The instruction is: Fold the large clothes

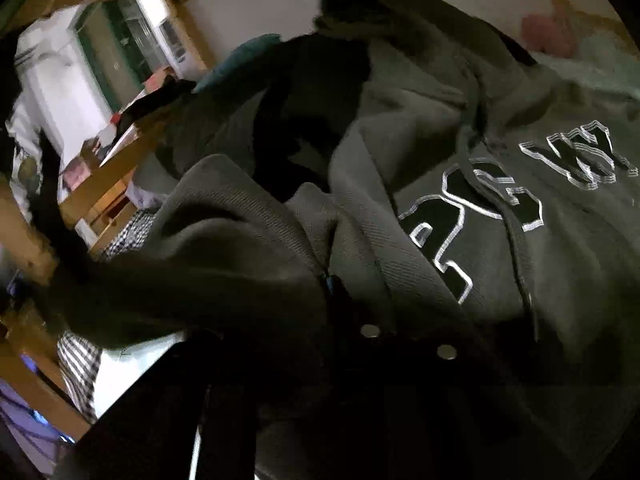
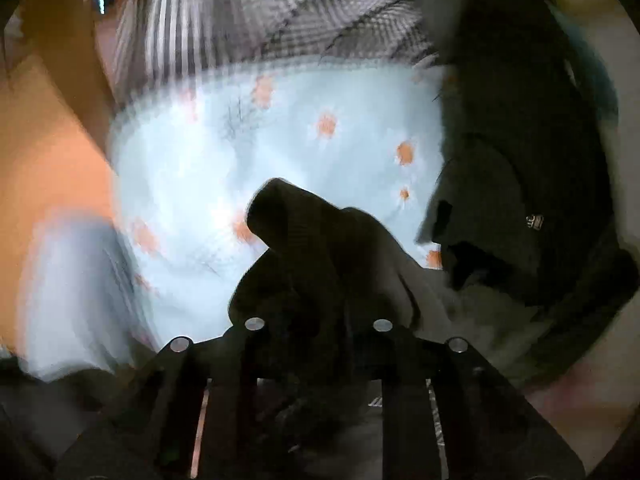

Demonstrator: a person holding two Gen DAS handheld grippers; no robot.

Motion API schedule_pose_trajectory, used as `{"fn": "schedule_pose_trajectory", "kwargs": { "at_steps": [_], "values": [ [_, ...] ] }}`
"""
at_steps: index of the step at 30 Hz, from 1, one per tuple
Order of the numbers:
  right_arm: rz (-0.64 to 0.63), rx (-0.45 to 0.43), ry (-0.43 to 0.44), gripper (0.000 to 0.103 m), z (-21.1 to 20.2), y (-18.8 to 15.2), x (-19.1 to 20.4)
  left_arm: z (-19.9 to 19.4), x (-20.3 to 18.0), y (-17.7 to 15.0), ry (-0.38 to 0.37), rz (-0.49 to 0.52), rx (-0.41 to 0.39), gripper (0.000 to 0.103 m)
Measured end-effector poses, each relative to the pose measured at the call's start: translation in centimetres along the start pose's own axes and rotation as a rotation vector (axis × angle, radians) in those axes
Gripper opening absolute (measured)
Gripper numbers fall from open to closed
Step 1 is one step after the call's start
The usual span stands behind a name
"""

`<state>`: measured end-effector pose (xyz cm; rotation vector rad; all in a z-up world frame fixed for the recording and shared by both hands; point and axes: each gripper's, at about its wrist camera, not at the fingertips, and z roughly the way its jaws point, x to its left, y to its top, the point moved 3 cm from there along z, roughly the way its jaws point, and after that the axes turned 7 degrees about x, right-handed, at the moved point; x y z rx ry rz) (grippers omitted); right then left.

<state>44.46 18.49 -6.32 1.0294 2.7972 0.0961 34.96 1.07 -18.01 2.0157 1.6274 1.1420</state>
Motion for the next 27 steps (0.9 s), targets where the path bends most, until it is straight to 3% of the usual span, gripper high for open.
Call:
{"fn": "schedule_pose_trajectory", "kwargs": {
  "at_steps": [2, 5, 9, 12, 14, 15, 18, 19, 22, 27],
  "values": [
    [0.119, -0.108, 0.101, 0.014, -3.0, -1.6, -3.8, -0.2, 1.2, 0.4, -0.042, -0.075, -0.021, 0.033],
    [0.333, -0.284, 0.263, 0.012, -6.5, -6.2, -10.6, -1.6, 2.8, 0.6, -0.133, -0.196, -0.082, 0.048],
    [0.53, -0.501, 0.452, 0.01, -8.3, -14.8, -16.3, -4.0, 3.8, 0.5, -0.226, -0.302, -0.178, 0.049],
    [0.633, -0.624, 0.499, 0.008, -8.9, -21.0, -18.6, -6.5, 4.1, 0.5, -0.372, -0.374, -0.275, 0.054],
    [0.694, -0.708, 0.528, 0.008, -9.2, -25.4, -20.2, -8.6, 4.2, 0.6, -0.53, -0.417, -0.332, 0.077],
    [0.727, -0.744, 0.537, 0.008, -9.2, -27.4, -20.7, -9.3, 4.1, 0.6, -0.601, -0.437, -0.347, 0.079],
    [0.811, -0.797, 0.527, 0.008, -8.6, -33.0, -22.4, -10.1, 3.0, 0.4, -0.759, -0.493, -0.294, 0.081],
    [0.833, -0.801, 0.528, 0.008, -8.2, -34.4, -23.1, -9.9, 2.5, 0.2, -0.785, -0.509, -0.264, 0.088],
    [0.937, -0.793, 0.518, 0.008, -5.1, -39.1, -24.8, -9.1, 2.4, -0.6, -0.778, -0.558, -0.19, 0.091],
    [1.104, -0.739, 0.557, 0.008, 2.3, -45.6, -26.2, -4.9, 6.9, -0.7, -0.583, -0.712, -0.04, 0.095]
  ]
}}
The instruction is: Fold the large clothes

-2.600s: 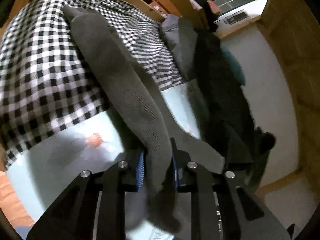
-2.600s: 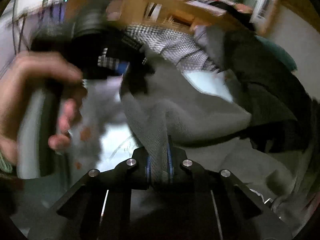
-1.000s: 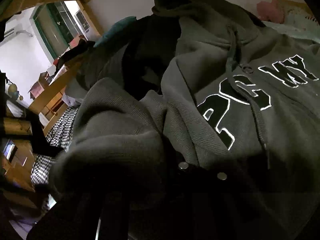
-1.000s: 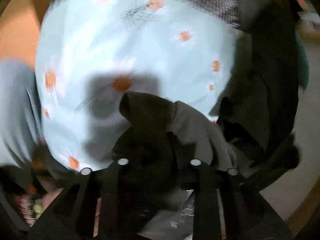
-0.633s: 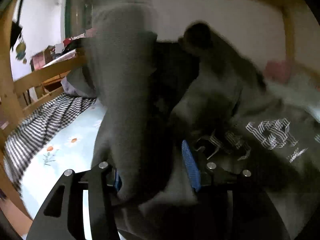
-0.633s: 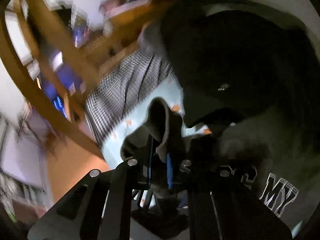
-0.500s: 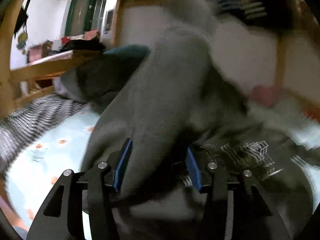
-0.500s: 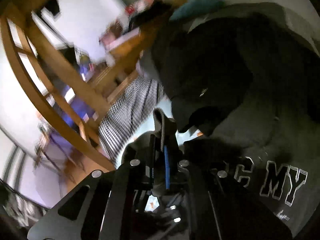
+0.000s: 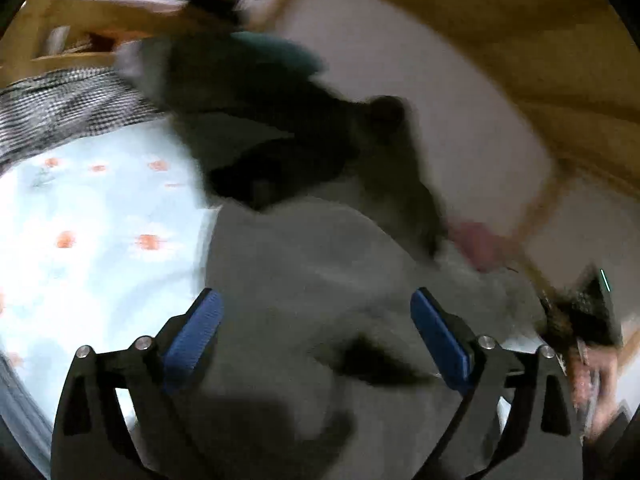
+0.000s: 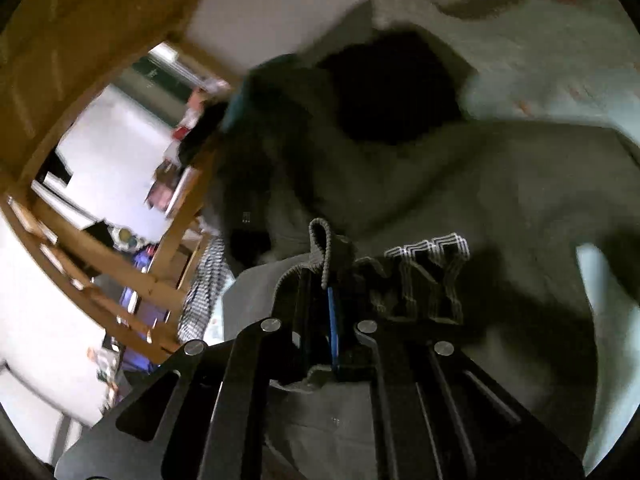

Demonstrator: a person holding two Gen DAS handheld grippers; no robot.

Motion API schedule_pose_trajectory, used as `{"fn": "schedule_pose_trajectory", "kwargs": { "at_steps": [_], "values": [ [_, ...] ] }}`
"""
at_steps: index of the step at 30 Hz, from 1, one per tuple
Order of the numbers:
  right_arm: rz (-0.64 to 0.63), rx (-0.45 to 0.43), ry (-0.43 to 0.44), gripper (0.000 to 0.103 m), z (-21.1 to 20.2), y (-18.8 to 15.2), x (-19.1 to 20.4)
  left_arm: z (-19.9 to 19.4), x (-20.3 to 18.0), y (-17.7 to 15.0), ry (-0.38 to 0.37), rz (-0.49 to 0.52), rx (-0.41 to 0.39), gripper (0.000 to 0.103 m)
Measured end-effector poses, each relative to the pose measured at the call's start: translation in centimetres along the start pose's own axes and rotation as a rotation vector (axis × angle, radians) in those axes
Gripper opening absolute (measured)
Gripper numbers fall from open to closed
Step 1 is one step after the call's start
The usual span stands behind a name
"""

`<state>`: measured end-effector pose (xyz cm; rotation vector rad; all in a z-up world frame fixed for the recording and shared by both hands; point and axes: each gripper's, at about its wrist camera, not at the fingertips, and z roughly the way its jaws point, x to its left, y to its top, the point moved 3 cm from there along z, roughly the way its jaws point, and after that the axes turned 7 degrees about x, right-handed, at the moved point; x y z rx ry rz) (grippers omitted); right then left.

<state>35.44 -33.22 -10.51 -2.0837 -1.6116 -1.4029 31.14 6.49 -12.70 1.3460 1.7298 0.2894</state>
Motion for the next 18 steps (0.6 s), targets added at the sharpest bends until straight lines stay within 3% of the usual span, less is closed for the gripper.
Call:
{"fn": "schedule_pose_trajectory", "kwargs": {
  "at_steps": [5, 9, 10, 11, 13, 14, 15, 18],
  "values": [
    [0.082, -0.013, 0.051, 0.008, -0.1, -1.4, -4.8, 5.5, 3.7, 3.0, 0.079, -0.034, 0.163, 0.095],
    [0.091, -0.063, 0.108, 0.008, -2.7, -1.8, -6.1, 10.1, 4.8, 4.4, 0.094, 0.037, 0.305, 0.095],
    [0.089, -0.063, 0.104, 0.008, -3.1, -1.9, -6.2, 11.4, 4.9, 4.3, 0.093, 0.049, 0.358, 0.085],
    [0.088, -0.06, 0.103, 0.008, -3.2, -1.9, -6.7, 12.2, 4.9, 4.1, 0.075, 0.043, 0.393, 0.043],
    [0.09, -0.056, 0.098, 0.008, -3.6, -2.4, -7.6, 13.0, 5.8, 4.2, 0.01, -0.035, 0.429, 0.029],
    [0.089, -0.06, 0.118, 0.008, -4.0, -2.6, -7.9, 12.5, 6.1, 5.1, -0.054, -0.079, 0.413, 0.014],
    [0.081, -0.078, 0.156, 0.008, -4.5, -2.9, -8.0, 11.7, 6.1, 6.0, -0.099, -0.096, 0.391, 0.009],
    [0.066, -0.144, 0.259, 0.008, -5.9, -3.0, -7.7, 8.8, 5.9, 9.2, -0.155, -0.109, 0.336, 0.01]
  ]
}}
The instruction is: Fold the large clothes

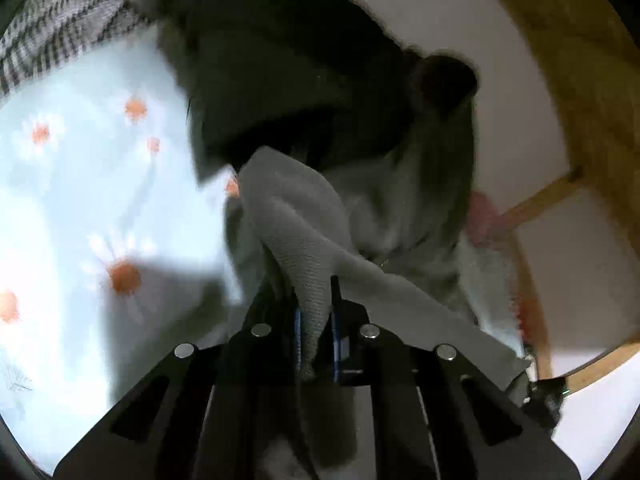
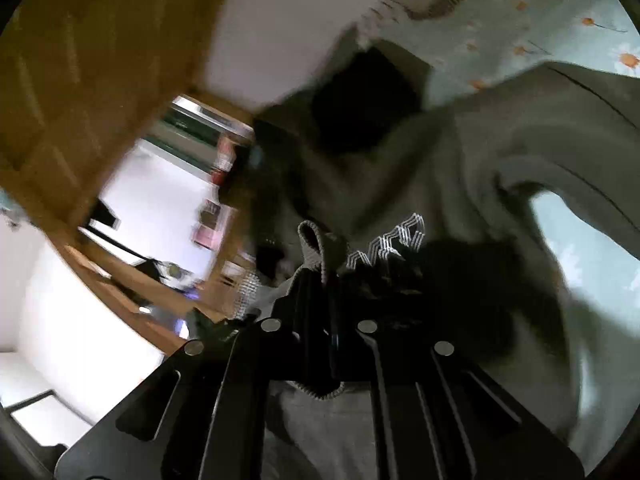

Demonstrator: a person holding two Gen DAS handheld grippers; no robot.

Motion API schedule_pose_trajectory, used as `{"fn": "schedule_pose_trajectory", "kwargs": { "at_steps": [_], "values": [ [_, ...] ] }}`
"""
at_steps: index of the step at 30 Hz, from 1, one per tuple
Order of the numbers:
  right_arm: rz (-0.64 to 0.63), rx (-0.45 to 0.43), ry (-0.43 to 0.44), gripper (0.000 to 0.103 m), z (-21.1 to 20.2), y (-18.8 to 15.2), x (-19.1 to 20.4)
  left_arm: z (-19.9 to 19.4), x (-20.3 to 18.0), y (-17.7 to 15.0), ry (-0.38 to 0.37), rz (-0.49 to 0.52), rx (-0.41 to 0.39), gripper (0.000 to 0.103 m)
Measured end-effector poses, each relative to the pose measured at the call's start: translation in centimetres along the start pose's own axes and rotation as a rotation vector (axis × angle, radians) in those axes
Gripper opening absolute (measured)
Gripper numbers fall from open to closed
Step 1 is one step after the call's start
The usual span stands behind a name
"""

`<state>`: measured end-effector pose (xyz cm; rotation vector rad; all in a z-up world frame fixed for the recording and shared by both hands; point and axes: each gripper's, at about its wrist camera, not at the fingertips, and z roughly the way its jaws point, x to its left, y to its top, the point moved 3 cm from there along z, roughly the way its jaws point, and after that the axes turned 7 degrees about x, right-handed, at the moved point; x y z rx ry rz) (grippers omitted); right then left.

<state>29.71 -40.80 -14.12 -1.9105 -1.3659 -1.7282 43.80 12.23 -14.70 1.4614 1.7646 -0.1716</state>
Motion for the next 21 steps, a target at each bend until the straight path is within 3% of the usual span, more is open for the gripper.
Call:
{"fn": "schedule_pose_trajectory", "kwargs": {
  "at_steps": [3, 4, 6, 7, 9, 10, 14, 15, 16, 17, 18, 19, 21],
  "values": [
    [0.02, -0.033, -0.034, 0.008, -0.2, 0.6, -0.7, -2.2, -1.2, 1.7, 0.02, 0.037, 0.0, 0.011],
    [0.029, -0.035, -0.067, 0.008, -0.2, 0.7, -1.3, -2.1, -1.6, 2.1, 0.052, 0.066, 0.017, 0.017],
    [0.054, -0.024, -0.131, 0.008, 0.0, 0.8, -3.0, -0.4, -0.8, 2.6, 0.203, 0.122, 0.084, 0.052],
    [0.071, 0.0, -0.167, 0.008, 0.5, 0.6, -4.1, 0.0, 0.0, 2.2, 0.249, 0.13, 0.085, 0.076],
    [0.082, 0.056, -0.169, 0.008, 1.4, -0.3, -5.0, -0.1, 1.5, 1.3, 0.324, 0.15, 0.058, 0.077],
    [0.07, 0.075, -0.177, 0.009, 1.7, -0.8, -5.0, -0.1, 2.0, 0.9, 0.32, 0.159, 0.053, 0.077],
    [-0.005, 0.215, -0.239, 0.01, 4.8, -2.6, -4.2, 0.6, 3.8, -1.2, 0.192, 0.146, 0.127, 0.08],
    [-0.022, 0.251, -0.258, 0.018, 5.9, -2.9, -3.8, 1.2, 3.3, -1.7, 0.172, 0.164, 0.174, 0.08],
    [-0.026, 0.269, -0.292, 0.044, 6.5, -3.0, -3.7, 1.8, 2.9, -2.1, 0.171, 0.19, 0.206, 0.081],
    [-0.018, 0.285, -0.317, 0.059, 7.5, -3.2, -3.9, 2.8, 2.7, -2.7, 0.212, 0.222, 0.222, 0.091],
    [-0.013, 0.294, -0.293, 0.084, 8.2, -3.4, -3.8, 3.6, 2.7, -3.2, 0.261, 0.24, 0.237, 0.093],
    [-0.006, 0.283, -0.252, 0.095, 9.2, -3.4, -3.5, 4.9, 3.0, -3.8, 0.288, 0.238, 0.269, 0.093],
    [-0.001, 0.262, -0.267, 0.096, 9.9, -3.3, -3.5, 5.0, 2.8, -4.6, 0.292, 0.24, 0.232, 0.093]
  ]
}}
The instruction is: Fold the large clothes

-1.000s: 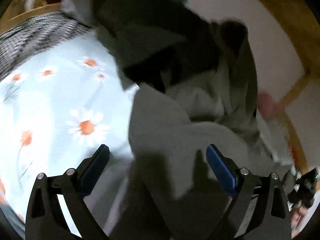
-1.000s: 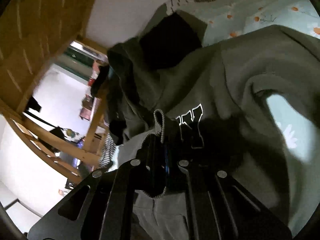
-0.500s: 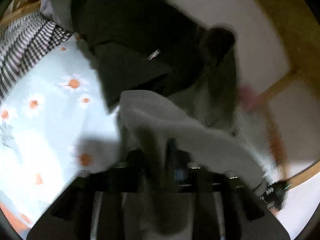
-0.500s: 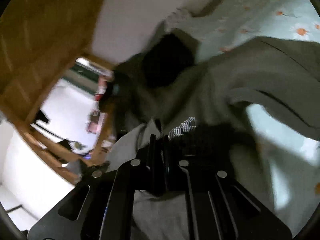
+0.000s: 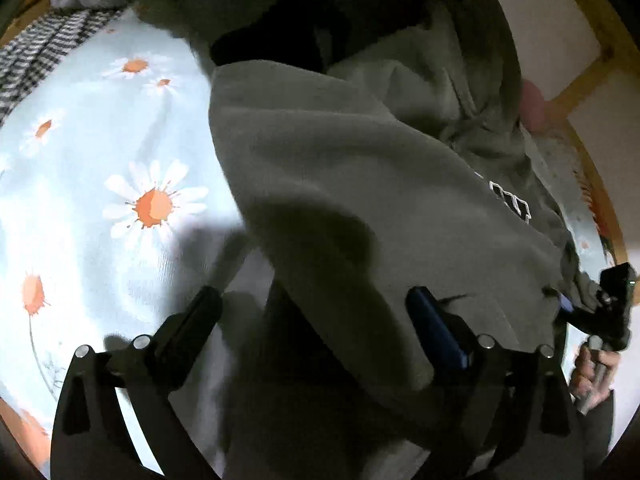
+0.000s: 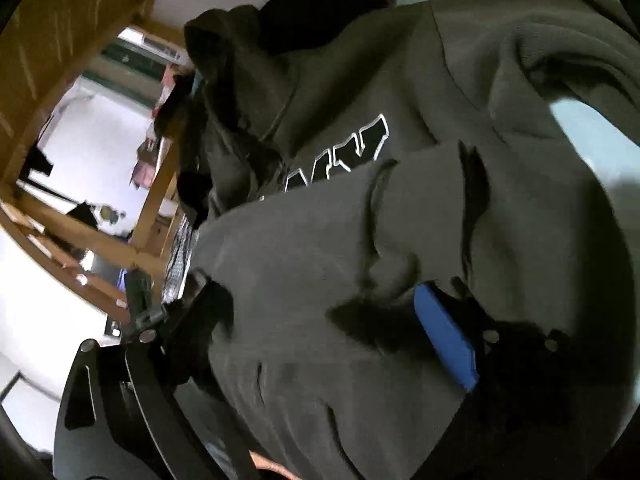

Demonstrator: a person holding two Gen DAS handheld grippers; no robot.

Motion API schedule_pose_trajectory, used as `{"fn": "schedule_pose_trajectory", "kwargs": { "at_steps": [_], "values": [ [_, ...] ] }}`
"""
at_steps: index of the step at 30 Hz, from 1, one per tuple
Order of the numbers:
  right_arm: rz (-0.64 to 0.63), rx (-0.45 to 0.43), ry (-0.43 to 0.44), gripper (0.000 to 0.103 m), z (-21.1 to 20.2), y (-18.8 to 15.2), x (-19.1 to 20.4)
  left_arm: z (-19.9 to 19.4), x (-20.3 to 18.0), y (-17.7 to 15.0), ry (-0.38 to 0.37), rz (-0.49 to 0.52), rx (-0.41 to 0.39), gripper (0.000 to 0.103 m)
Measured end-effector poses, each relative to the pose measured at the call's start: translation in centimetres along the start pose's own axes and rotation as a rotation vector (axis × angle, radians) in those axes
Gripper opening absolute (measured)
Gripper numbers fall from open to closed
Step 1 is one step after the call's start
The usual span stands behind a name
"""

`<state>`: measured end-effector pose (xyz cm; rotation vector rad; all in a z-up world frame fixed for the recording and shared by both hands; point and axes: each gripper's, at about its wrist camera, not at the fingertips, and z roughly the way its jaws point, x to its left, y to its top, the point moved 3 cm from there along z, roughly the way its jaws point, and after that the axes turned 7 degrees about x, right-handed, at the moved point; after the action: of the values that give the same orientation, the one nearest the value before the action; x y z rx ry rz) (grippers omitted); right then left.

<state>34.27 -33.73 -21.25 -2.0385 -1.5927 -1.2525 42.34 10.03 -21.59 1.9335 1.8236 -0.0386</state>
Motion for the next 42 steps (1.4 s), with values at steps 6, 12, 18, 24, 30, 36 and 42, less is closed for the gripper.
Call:
{"fn": "schedule_pose_trajectory", "kwargs": {
  "at_steps": [6, 12, 18, 24, 30, 36, 42],
  "values": [
    [-0.11, -0.121, 0.117, 0.004, -1.7, 0.2, 2.6, -2.8, 1.4, 0.4, -0.21, -0.103, -0.068, 0.022],
    [-0.001, -0.15, 0.06, 0.005, -4.4, 1.9, 0.4, -5.3, 2.6, 0.4, -0.298, -0.104, -0.075, 0.021],
    [0.014, 0.023, 0.013, 0.094, 1.2, -0.1, -0.6, -2.4, 4.3, -0.8, -0.2, -0.111, 0.0, 0.04],
    [-0.056, -0.008, -0.005, 0.087, 1.0, 0.4, 0.7, -8.6, 2.5, -3.3, -0.167, 0.045, -0.161, 0.087],
    [-0.054, -0.001, -0.025, 0.091, 3.4, 1.6, 2.2, -6.9, -1.9, -8.0, 0.083, 0.35, -0.139, 0.097],
    [-0.141, 0.057, -0.073, 0.047, 6.3, 1.1, 4.8, -2.0, -3.3, -8.4, 0.262, 0.401, -0.087, 0.095],
    [-0.059, -0.122, 0.204, 0.027, 3.4, 2.8, 4.9, -4.0, 0.0, -6.5, 0.11, 0.213, -0.083, 0.031]
  ]
}}
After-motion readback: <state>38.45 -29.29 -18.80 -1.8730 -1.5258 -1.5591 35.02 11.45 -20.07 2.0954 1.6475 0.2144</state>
